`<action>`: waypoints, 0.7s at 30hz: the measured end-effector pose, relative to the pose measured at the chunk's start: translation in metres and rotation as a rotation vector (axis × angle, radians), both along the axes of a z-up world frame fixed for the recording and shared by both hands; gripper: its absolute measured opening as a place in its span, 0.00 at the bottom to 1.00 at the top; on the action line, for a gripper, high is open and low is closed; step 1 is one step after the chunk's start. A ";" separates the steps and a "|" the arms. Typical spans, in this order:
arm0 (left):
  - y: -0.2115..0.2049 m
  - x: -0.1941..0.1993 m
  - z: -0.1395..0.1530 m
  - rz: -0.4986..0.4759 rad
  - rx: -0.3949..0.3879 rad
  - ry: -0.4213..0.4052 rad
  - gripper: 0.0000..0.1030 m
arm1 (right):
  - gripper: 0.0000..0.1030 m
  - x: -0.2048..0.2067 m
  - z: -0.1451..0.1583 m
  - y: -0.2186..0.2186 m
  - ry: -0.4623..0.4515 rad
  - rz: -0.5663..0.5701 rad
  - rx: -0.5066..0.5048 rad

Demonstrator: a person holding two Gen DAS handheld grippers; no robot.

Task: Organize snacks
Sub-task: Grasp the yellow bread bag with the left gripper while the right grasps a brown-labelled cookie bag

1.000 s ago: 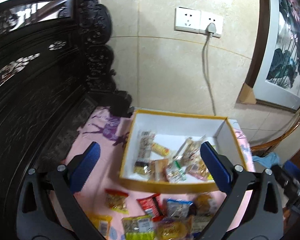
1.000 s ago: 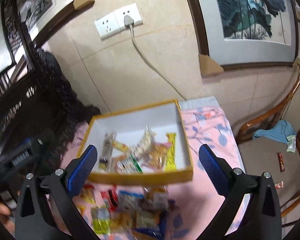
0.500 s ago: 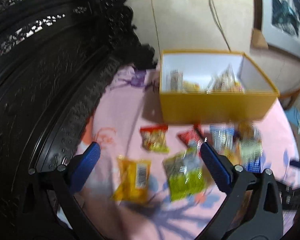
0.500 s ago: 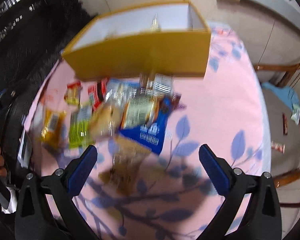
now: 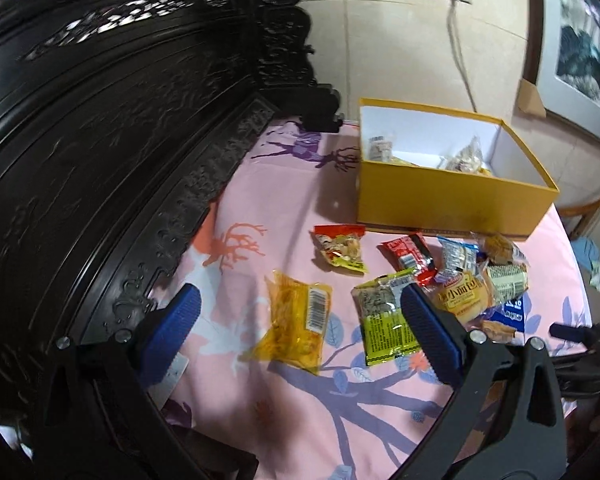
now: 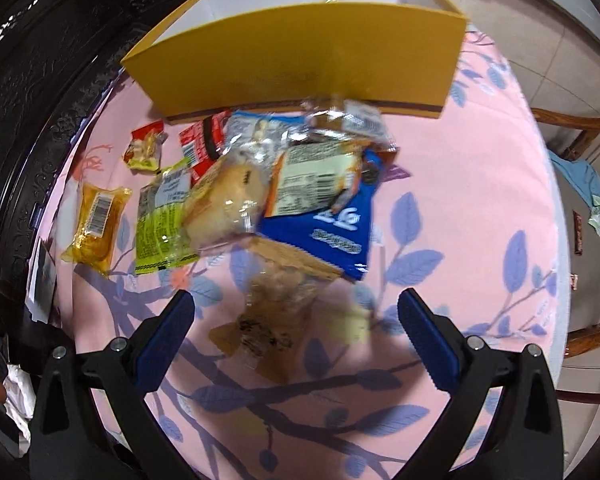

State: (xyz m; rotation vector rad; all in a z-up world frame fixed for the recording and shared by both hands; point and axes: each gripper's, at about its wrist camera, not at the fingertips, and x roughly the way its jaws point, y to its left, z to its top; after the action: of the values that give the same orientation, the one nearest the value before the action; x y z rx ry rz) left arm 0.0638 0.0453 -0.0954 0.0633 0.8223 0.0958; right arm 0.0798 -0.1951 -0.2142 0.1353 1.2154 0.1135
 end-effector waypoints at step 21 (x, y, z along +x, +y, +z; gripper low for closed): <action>0.044 -0.001 -0.036 0.016 -0.158 0.176 0.98 | 0.97 0.013 -0.055 0.034 0.150 -0.069 -0.064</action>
State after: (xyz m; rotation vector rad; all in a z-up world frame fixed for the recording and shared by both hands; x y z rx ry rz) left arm 0.0633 0.0892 -0.1319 -0.0851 1.0042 0.0398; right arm 0.0933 -0.1609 -0.2697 0.1321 1.3610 0.0041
